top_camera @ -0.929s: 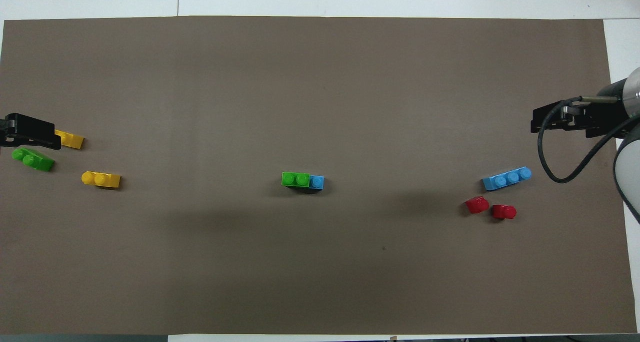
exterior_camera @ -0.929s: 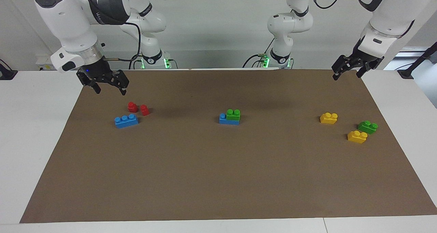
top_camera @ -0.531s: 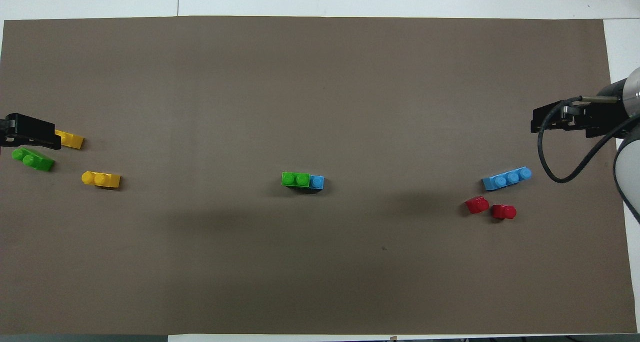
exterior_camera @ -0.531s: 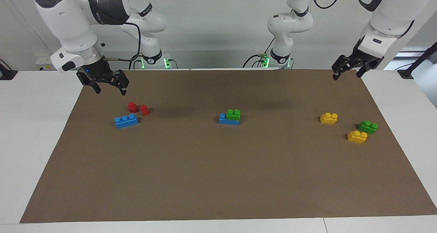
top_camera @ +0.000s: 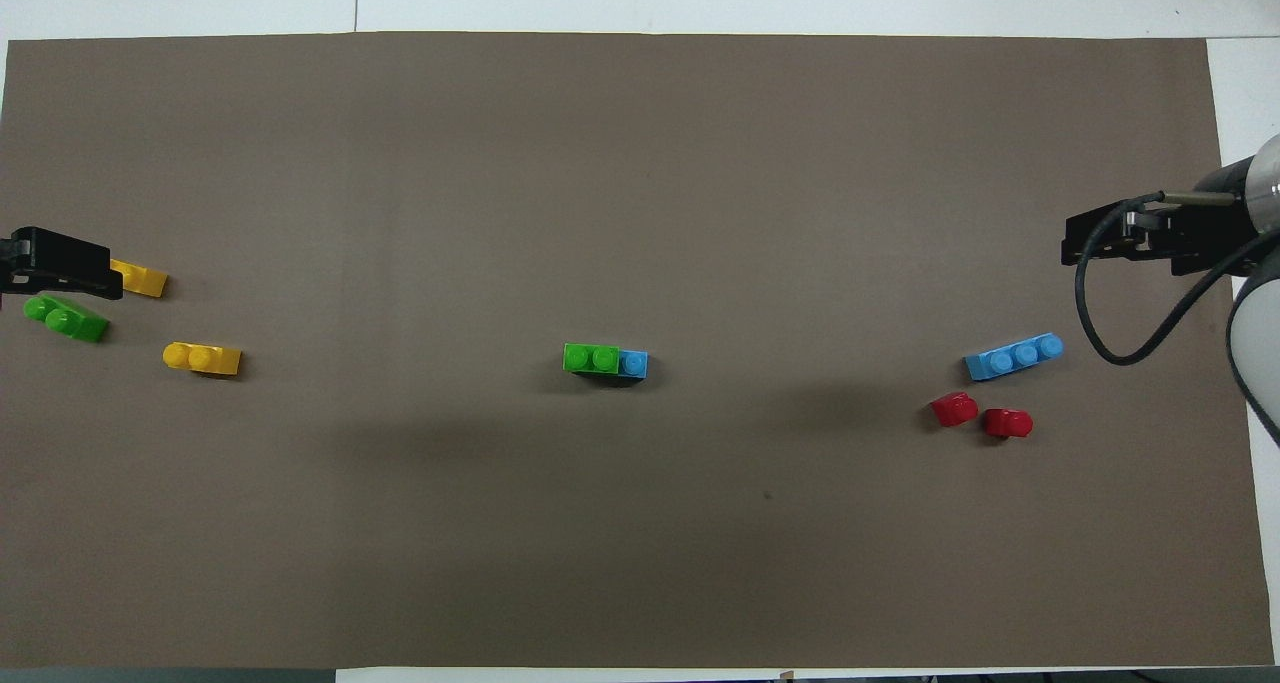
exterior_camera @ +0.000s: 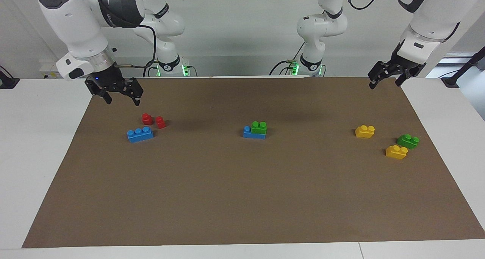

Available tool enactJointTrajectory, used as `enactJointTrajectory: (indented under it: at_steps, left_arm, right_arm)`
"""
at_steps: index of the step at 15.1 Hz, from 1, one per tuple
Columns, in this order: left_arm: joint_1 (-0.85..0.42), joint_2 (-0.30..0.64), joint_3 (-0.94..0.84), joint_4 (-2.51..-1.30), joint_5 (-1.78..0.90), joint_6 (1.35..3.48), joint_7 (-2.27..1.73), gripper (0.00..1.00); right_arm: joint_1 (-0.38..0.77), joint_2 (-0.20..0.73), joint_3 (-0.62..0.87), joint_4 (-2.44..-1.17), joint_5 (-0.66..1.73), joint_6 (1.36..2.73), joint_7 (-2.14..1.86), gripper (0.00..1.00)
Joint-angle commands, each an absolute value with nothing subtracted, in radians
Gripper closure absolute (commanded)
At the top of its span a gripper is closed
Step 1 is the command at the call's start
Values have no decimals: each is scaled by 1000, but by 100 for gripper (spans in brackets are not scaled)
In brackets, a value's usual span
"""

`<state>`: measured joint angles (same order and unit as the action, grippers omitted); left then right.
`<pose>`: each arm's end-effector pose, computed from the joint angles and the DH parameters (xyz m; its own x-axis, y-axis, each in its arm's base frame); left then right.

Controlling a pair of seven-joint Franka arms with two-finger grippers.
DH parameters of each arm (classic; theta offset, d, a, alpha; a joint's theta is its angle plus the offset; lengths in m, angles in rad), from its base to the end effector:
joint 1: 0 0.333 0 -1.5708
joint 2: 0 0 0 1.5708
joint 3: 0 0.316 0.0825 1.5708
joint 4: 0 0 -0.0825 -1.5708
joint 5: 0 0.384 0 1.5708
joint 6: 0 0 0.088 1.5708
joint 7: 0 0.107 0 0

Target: Remove green block with left arm and hold with right

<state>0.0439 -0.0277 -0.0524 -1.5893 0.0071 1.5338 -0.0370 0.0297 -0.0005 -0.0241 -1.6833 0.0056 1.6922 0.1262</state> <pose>0.5419 -0.0042 0.6278 0.9992 0.0288 -0.0275 0.0286 -0.9995 -0.0096 0.5621 0.0037 0.5819 0.9926 -0.1210 0.0086 -0.1209 -0.9926 -0.0067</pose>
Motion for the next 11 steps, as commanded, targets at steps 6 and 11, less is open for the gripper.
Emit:
enactJointTrajectory:
  at_steps: [6, 11]
  left_arm:
    - [38, -61, -51, -1621, 14, 1494, -35, 0]
    - [34, -66, -52, -1629, 11, 1480, -40, 0]
  right_arm:
    - [80, -12, -15, -1697, 20, 1707, 441, 0]
    - [162, -12, -15, -1729, 23, 1765, 864, 1]
